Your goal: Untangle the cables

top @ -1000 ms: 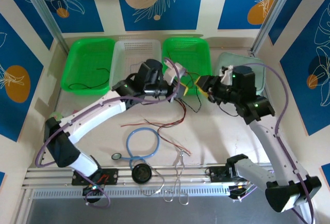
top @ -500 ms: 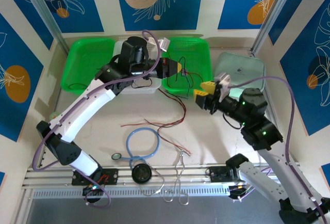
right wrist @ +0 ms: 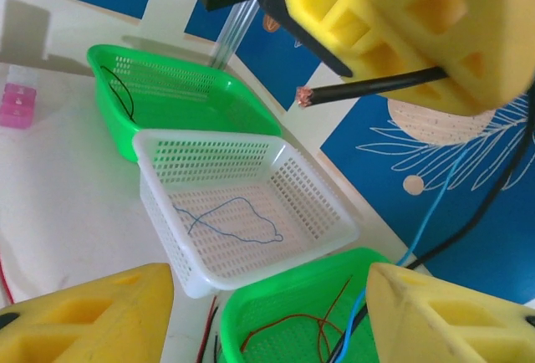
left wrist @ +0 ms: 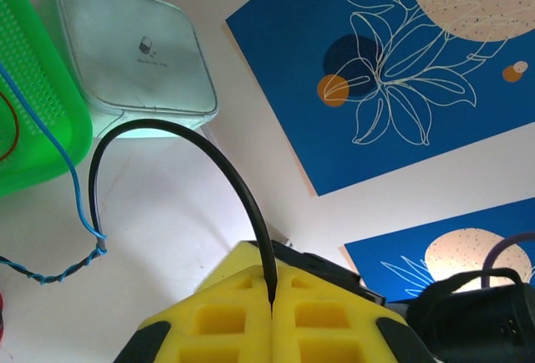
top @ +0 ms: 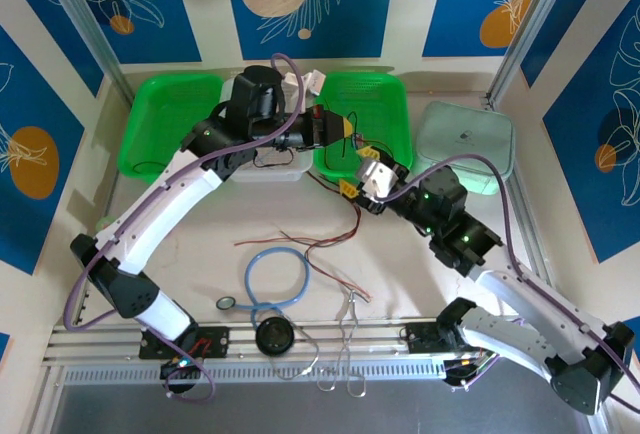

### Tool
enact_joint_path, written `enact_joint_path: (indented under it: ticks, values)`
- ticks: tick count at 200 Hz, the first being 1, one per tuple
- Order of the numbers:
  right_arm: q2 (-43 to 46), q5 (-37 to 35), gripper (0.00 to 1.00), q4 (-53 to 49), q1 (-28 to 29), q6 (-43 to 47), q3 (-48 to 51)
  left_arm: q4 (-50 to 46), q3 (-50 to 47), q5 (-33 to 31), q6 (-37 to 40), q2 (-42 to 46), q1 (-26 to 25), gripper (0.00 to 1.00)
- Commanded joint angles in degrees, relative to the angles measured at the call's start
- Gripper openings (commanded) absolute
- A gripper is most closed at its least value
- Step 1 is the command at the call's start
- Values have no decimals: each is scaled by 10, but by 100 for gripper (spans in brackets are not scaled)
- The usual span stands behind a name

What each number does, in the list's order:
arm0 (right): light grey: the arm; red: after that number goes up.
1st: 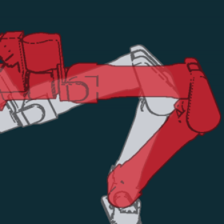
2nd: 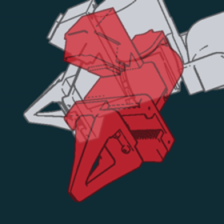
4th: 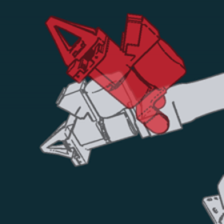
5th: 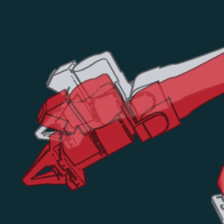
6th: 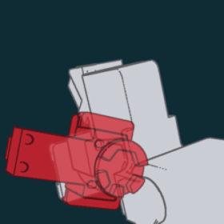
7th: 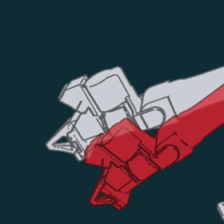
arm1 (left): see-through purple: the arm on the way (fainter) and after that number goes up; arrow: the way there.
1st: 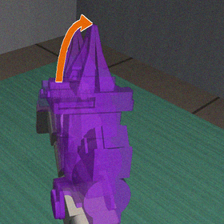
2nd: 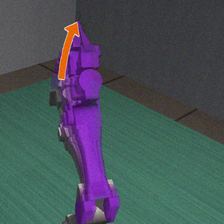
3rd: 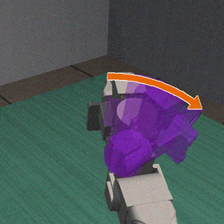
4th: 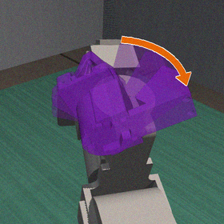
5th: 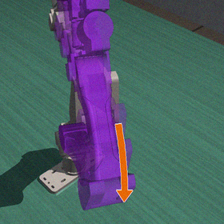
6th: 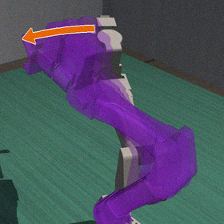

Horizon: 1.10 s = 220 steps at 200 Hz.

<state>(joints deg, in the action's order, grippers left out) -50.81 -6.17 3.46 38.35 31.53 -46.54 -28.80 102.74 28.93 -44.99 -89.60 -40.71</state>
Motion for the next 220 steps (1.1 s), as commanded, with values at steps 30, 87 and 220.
enact_joint_path:
  ticks: [30,87,220]
  values:
    - [-52,45,63,110,-26,28,-25,-1,23,24,-41,10,6,0]
    - [-130,39,63,223,-44,38,-33,16,23,30,-72,19,6,0]
    - [-150,164,60,155,-162,-107,-97,-9,68,37,-44,18,6,0]
